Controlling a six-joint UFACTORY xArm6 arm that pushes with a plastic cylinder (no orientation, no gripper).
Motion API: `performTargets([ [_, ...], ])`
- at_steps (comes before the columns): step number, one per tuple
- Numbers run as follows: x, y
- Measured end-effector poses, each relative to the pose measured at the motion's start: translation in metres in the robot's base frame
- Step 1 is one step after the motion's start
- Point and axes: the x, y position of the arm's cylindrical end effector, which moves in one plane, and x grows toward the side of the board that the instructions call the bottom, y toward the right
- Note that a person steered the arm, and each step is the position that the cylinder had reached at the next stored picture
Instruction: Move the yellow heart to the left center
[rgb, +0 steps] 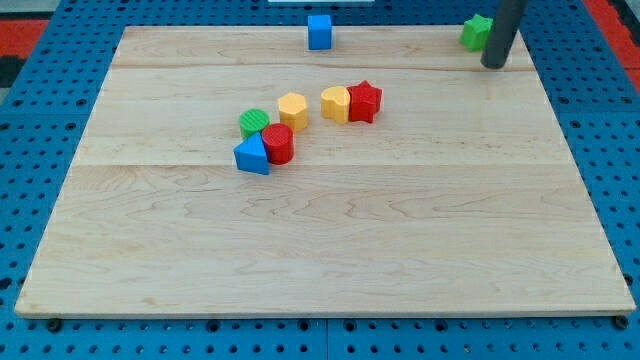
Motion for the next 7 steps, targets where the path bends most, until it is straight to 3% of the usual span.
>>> performTargets([
  [2, 0.084, -0.05],
  [3, 0.099, -0.078],
  [7, 0.103, -0.113],
])
